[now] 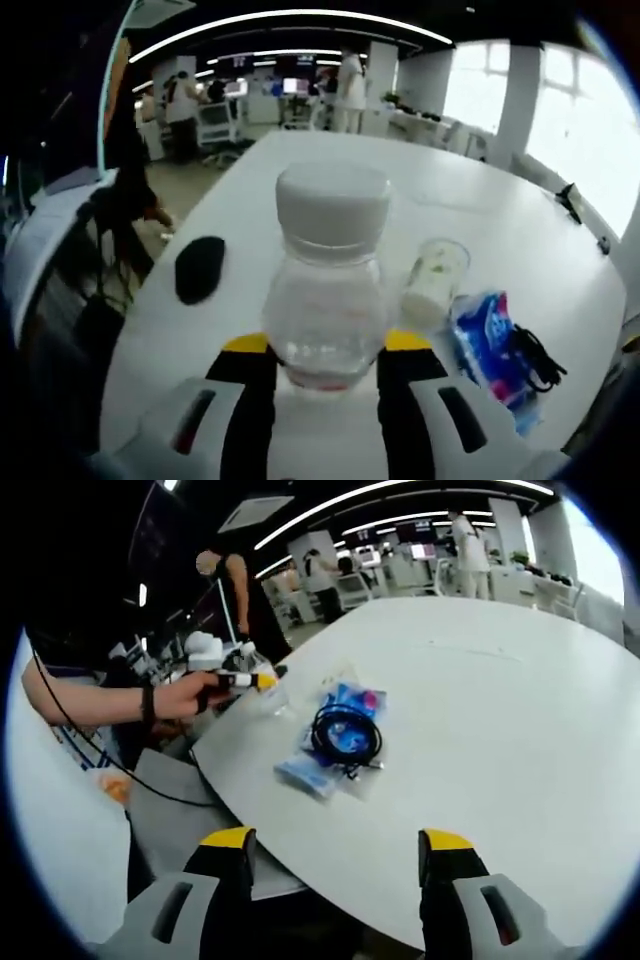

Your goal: Arrange the tabletop items into an orderly group along one side of the table until the central work area is clear of visible clutter.

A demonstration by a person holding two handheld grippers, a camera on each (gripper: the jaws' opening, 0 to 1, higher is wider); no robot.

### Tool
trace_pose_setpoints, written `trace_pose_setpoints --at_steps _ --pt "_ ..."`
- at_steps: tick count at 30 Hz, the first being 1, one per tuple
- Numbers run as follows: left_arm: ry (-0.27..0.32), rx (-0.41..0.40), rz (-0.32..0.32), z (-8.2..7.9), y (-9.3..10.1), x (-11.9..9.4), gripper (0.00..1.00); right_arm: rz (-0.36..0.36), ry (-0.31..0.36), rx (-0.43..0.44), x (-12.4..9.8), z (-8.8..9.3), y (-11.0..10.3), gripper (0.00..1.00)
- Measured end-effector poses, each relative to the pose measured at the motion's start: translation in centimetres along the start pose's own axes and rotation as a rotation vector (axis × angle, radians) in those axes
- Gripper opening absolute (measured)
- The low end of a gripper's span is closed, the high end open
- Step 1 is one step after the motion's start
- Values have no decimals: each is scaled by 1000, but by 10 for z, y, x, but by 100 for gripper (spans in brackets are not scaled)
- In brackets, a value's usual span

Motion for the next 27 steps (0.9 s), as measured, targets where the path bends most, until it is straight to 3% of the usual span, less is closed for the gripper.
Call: trace_pose_setpoints --at_steps 15,27 --pt "6 -51 -40 -23 -18 28 39 -4 -5 -9 4 -7 -4 67" --pt "18 -72 41 -26 -14 34 43 -17 -34 -16 11 -4 -8 67"
Point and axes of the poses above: the point that each gripper's makers call its tool centre point, and the gripper's own axes: x roughly forward along the fingers, y roughly to its right, z roughly out of its underside, the point moved 1 cm from there along -x, roughly backward along the fingers, and after that the axes turned 9 degrees about z, right-handed, at the moved point
